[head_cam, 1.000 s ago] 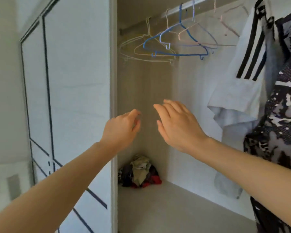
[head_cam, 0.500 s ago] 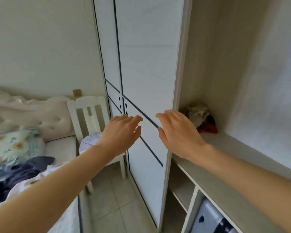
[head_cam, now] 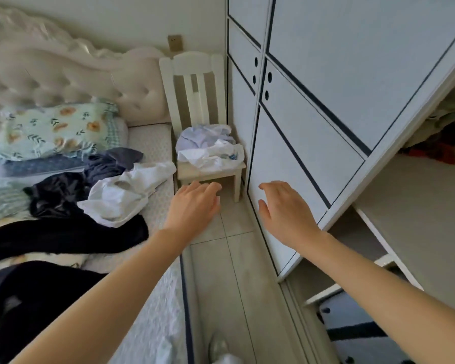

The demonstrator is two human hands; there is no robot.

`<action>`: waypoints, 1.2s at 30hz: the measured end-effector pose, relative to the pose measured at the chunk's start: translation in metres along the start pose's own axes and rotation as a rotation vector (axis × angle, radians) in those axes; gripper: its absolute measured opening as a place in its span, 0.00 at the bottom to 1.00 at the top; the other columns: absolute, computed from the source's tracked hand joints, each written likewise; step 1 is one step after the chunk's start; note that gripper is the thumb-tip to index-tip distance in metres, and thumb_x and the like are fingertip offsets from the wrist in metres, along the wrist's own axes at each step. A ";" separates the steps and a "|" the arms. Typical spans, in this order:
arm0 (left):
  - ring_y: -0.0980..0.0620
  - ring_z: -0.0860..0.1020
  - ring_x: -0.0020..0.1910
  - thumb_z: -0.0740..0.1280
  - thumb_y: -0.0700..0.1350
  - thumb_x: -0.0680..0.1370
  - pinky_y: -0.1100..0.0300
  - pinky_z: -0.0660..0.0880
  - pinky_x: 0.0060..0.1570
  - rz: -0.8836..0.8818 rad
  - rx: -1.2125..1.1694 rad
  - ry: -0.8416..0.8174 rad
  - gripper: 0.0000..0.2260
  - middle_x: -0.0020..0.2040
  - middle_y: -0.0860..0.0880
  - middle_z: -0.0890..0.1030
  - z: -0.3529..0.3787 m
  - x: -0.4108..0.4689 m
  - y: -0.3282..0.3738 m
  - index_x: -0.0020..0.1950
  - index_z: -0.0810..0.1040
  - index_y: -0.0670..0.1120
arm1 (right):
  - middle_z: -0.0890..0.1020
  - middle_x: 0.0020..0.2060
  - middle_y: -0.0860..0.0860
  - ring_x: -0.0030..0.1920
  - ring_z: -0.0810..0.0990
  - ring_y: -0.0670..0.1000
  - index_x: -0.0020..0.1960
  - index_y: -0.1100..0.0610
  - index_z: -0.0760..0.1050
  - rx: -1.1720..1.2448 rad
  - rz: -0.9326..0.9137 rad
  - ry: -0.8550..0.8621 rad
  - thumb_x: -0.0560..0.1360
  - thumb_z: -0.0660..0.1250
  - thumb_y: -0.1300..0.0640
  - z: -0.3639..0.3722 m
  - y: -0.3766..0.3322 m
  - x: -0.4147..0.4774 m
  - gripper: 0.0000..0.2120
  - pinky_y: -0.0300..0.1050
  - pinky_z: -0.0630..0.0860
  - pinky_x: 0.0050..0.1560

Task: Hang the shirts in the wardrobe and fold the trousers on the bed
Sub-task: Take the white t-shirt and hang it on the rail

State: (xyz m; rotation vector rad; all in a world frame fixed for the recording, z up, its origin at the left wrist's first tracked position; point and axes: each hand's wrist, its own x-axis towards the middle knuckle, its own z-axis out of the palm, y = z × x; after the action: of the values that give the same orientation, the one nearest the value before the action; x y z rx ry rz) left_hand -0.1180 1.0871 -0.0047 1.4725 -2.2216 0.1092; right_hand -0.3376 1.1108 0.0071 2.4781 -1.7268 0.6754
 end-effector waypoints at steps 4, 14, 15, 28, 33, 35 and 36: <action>0.47 0.78 0.38 0.65 0.42 0.78 0.53 0.74 0.38 -0.099 -0.040 -0.083 0.06 0.37 0.50 0.81 0.039 -0.013 -0.031 0.53 0.80 0.44 | 0.80 0.55 0.59 0.58 0.78 0.58 0.62 0.65 0.74 0.082 0.062 -0.104 0.78 0.64 0.61 0.052 -0.007 0.012 0.14 0.51 0.77 0.55; 0.48 0.77 0.44 0.62 0.43 0.80 0.58 0.66 0.43 -0.364 -0.116 -0.270 0.09 0.43 0.50 0.83 0.108 -0.022 -0.093 0.58 0.78 0.45 | 0.75 0.65 0.55 0.66 0.71 0.53 0.70 0.61 0.67 0.153 0.245 -0.352 0.82 0.57 0.56 0.127 -0.007 0.054 0.18 0.46 0.72 0.61; 0.48 0.77 0.44 0.62 0.43 0.80 0.58 0.65 0.44 -0.383 -0.107 -0.280 0.09 0.44 0.51 0.82 0.114 -0.017 -0.100 0.58 0.78 0.45 | 0.74 0.65 0.55 0.67 0.71 0.53 0.70 0.60 0.67 0.158 0.251 -0.369 0.82 0.57 0.56 0.133 -0.004 0.062 0.18 0.46 0.71 0.62; 0.46 0.76 0.50 0.57 0.43 0.81 0.52 0.73 0.50 -0.696 -0.022 -0.493 0.11 0.51 0.48 0.82 0.198 0.121 -0.183 0.58 0.75 0.44 | 0.75 0.63 0.55 0.63 0.72 0.53 0.72 0.60 0.63 0.131 0.251 -0.560 0.81 0.55 0.57 0.243 0.094 0.216 0.20 0.45 0.73 0.57; 0.46 0.77 0.50 0.56 0.43 0.81 0.52 0.74 0.52 -0.732 0.050 -0.611 0.09 0.49 0.47 0.80 0.234 0.190 -0.209 0.54 0.74 0.45 | 0.74 0.63 0.57 0.63 0.72 0.54 0.72 0.61 0.63 0.103 0.237 -0.591 0.80 0.56 0.59 0.283 0.148 0.290 0.21 0.45 0.72 0.59; 0.45 0.76 0.50 0.56 0.43 0.81 0.52 0.74 0.51 -0.731 0.053 -0.625 0.08 0.48 0.47 0.80 0.250 0.215 -0.221 0.53 0.74 0.45 | 0.75 0.62 0.57 0.62 0.72 0.55 0.71 0.61 0.63 0.089 0.261 -0.600 0.80 0.57 0.59 0.301 0.167 0.318 0.20 0.45 0.72 0.58; 0.46 0.76 0.50 0.57 0.43 0.81 0.52 0.74 0.51 -0.724 0.054 -0.633 0.07 0.48 0.48 0.80 0.259 0.226 -0.226 0.53 0.74 0.45 | 0.75 0.61 0.57 0.62 0.72 0.55 0.71 0.61 0.64 0.085 0.277 -0.610 0.80 0.57 0.59 0.309 0.175 0.329 0.20 0.46 0.73 0.57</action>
State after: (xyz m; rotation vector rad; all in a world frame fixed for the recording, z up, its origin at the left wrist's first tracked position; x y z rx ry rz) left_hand -0.0754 0.7177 -0.1807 2.4984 -1.9357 -0.6084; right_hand -0.3026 0.6674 -0.1849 2.7143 -2.3035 -0.0266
